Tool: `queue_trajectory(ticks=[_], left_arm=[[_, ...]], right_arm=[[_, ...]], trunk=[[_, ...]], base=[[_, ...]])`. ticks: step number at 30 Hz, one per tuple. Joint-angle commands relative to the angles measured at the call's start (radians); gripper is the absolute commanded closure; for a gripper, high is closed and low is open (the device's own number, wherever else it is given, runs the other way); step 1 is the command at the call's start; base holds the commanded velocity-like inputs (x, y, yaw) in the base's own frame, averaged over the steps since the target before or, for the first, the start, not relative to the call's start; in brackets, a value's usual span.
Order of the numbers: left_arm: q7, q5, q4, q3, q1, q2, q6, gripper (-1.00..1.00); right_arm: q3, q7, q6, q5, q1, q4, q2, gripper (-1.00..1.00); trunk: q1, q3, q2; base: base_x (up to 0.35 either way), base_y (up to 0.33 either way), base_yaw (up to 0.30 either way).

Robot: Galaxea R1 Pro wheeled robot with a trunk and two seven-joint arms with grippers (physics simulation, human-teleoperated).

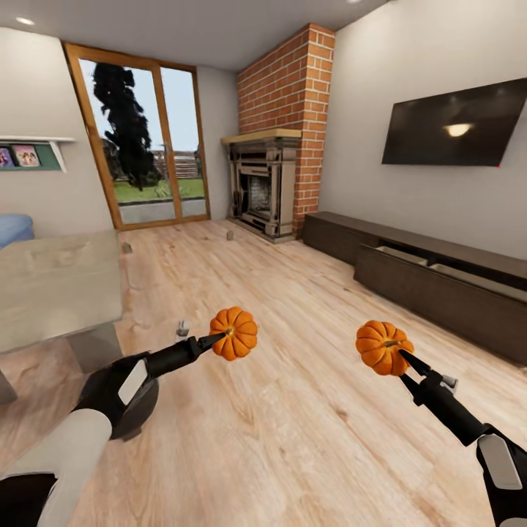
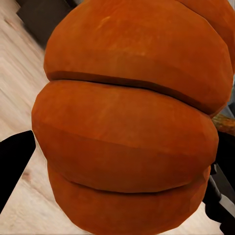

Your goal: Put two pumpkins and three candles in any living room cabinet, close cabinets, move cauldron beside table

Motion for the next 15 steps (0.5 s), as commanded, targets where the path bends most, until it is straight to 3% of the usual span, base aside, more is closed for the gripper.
queue_trajectory(ticks=[1, 10, 15], left_arm=[[0.001, 0.007, -0.001, 0.003, -0.001, 0.000, 0.009, 1.00], [0.004, 0.007, -0.001, 0.003, -0.001, -0.002, 0.008, 1.00], [0.004, 0.006, -0.001, 0.003, -0.001, -0.004, 0.008, 1.00]], right_arm=[[-0.002, 0.002, 0.010, -0.012, -0.001, 0.001, 0.000, 1.00], [-0.005, -0.001, 0.010, -0.012, -0.001, 0.008, 0.001, 1.00], [-0.036, -0.001, 0.010, -0.011, -0.001, 0.012, 0.001, 1.00]], trunk=[[0.000, 0.000, 0.000], [0.000, 0.011, 0.000], [0.000, 0.016, 0.000]], base=[[0.242, -0.225, -0.233], [0.248, -0.220, -0.233], [0.253, -0.205, -0.233]])
